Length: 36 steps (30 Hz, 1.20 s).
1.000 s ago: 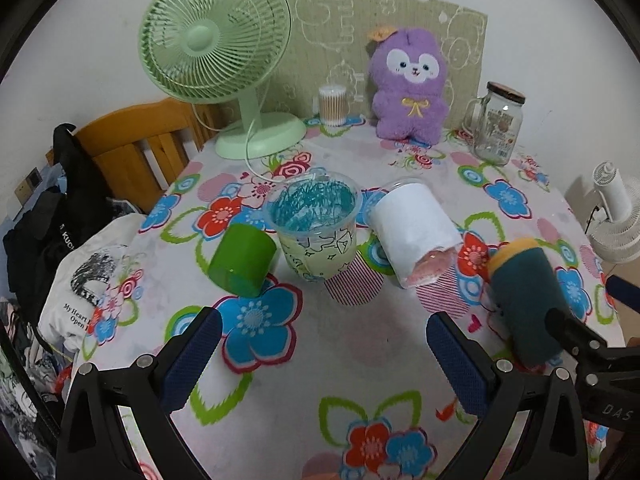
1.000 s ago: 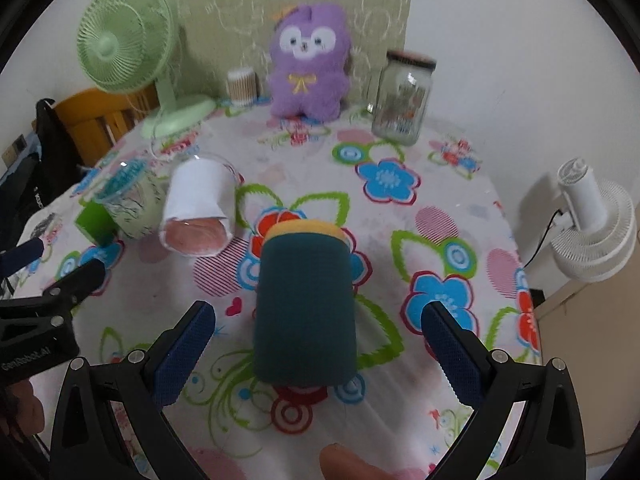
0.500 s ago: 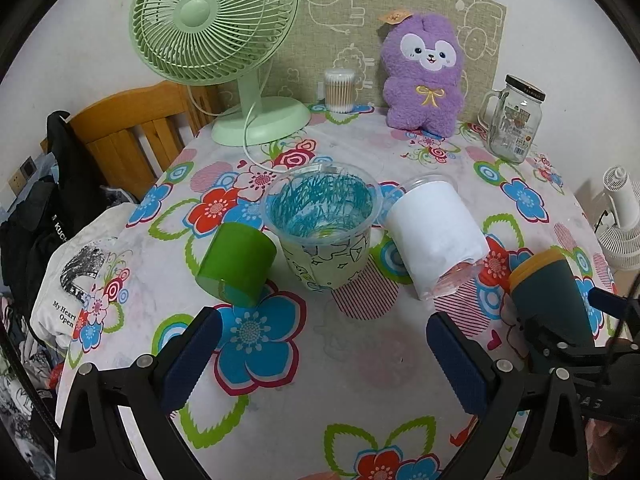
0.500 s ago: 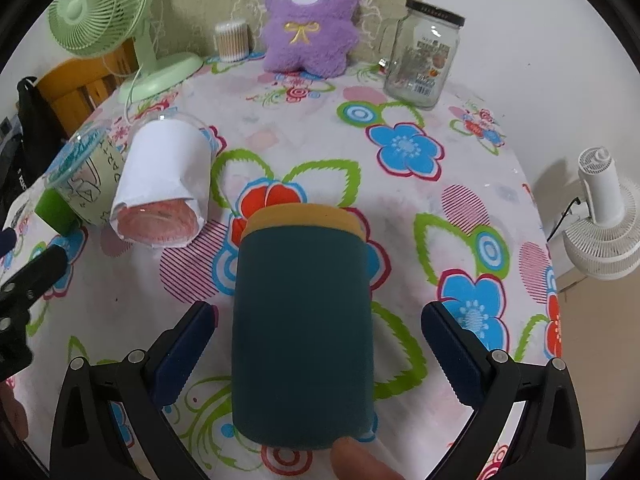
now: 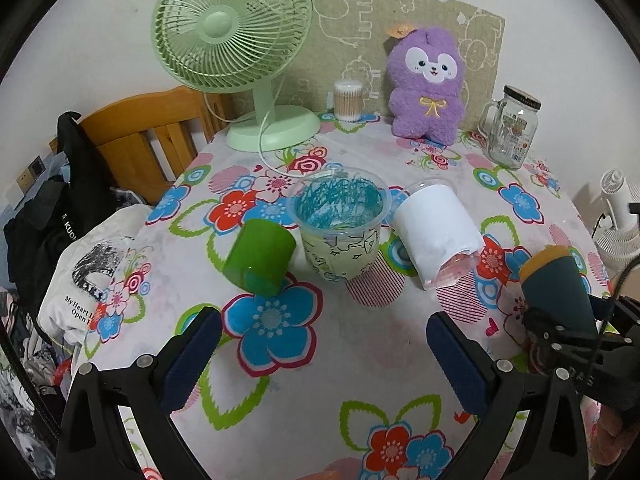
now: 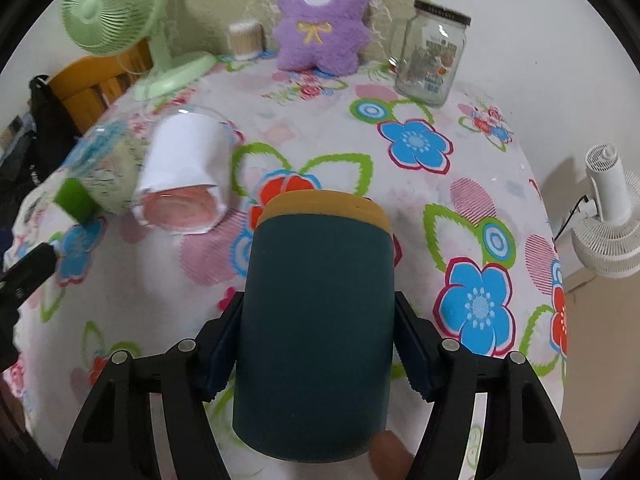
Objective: Flip cup upside down
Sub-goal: 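Lift the teal cup with the right tool toward the left tool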
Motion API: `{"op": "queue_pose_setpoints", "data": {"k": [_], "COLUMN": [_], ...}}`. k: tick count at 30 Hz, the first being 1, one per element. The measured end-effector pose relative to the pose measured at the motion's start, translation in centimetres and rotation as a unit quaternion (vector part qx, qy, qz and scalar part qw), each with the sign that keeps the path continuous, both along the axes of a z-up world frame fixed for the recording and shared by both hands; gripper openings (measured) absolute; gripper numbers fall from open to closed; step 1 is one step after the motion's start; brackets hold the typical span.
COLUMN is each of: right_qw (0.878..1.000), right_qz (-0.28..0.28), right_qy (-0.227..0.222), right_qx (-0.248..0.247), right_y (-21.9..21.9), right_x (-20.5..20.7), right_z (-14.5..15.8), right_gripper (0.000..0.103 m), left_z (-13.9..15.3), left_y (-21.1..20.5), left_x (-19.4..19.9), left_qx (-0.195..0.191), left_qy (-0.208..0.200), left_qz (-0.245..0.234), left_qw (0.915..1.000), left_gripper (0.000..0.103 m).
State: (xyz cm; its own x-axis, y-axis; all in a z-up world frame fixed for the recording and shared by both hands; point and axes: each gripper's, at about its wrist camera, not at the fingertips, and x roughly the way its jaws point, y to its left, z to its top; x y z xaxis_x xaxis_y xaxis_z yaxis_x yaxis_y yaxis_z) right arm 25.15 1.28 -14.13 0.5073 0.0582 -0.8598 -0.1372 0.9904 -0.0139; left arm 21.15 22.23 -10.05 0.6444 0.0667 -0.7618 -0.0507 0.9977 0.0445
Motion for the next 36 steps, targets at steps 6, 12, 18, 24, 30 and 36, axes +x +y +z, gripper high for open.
{"op": "queue_pose_setpoints", "data": {"k": [6, 12, 18, 24, 30, 36], "right_qw": [0.999, 0.997, 0.998, 0.999, 0.999, 0.998], "right_qz": [0.033, 0.062, 0.057, 0.046, 0.048, 0.049], "right_qy": [-0.033, -0.041, -0.024, 0.001, 0.01, 0.039], "right_qx": [-0.002, 0.002, 0.011, -0.004, -0.022, -0.029], "right_y": [1.7, 3.2, 3.5, 3.4, 3.4, 3.6], "right_x": [-3.9, -8.7, -13.0, -15.6, -16.8, -16.5], "right_z": [3.1, 4.5, 3.5, 1.4, 0.3, -1.6], "right_gripper": [0.071, 0.071, 0.071, 0.071, 0.071, 0.072], "left_z": [1.2, 1.6, 1.0, 0.4, -0.8, -1.5], "left_y": [0.2, 0.8, 2.1, 2.1, 1.7, 1.4], "left_x": [-2.3, -5.5, -9.0, -11.7, -13.2, -13.7], "left_qx": [0.005, 0.006, -0.004, -0.001, 0.009, 0.011], "left_qy": [-0.013, -0.02, -0.013, -0.008, 0.005, 0.015], "left_qz": [-0.003, -0.006, -0.003, -0.011, -0.017, -0.019], "left_qw": [0.9999, 0.9998, 0.9999, 0.9999, 0.9998, 0.9997], "left_gripper": [0.103, 0.103, 0.103, 0.103, 0.103, 0.103]}}
